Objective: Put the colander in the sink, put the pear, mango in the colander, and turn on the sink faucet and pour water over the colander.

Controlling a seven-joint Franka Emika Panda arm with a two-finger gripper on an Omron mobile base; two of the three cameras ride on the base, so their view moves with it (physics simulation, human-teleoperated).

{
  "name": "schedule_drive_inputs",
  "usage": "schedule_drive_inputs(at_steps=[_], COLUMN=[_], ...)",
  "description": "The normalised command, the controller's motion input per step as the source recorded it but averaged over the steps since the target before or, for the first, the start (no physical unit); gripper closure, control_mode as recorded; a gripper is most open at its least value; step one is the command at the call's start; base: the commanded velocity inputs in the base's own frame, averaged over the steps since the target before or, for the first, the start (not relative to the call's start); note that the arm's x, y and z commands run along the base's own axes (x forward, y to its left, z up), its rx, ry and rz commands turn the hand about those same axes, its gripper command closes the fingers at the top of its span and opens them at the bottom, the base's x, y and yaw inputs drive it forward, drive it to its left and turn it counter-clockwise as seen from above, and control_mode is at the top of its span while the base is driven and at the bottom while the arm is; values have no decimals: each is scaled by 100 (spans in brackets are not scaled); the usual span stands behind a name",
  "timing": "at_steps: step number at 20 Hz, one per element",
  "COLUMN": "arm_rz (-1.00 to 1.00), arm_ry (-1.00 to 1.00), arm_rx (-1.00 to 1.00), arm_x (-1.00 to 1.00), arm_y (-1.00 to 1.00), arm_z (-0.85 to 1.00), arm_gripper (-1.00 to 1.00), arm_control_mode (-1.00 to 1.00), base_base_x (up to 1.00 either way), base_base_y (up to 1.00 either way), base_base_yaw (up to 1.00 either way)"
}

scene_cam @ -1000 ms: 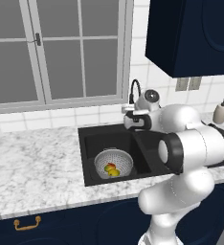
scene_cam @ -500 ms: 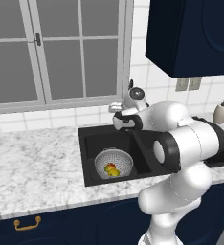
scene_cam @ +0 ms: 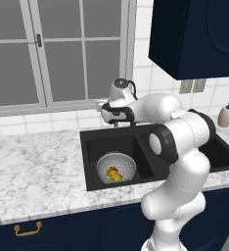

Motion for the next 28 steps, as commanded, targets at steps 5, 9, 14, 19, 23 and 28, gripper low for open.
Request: schedule_drive_inputs(at_steps=[5,9,14,19,23,28], arm_rz=[0,0,0,0,0,0], arm_ry=[16,15,9,4,1,0], arm_rx=[0,0,0,0,0,0], arm_x=[38,37,53,55,39,-2], arm_y=[-14,-21,-10,-5,-8,-10], arm_z=[-9,-15,-11,-14,-17,-5], arm_gripper=[-100,-100,-100,-100,-100,-100], arm_control_mode=[-100,-100,-100,-100,-100,-100], base_base_x=[0,0,0,0,0,0], base_base_y=[0,0,0,0,0,0], base_base_yaw=[0,0,0,0,0,0])
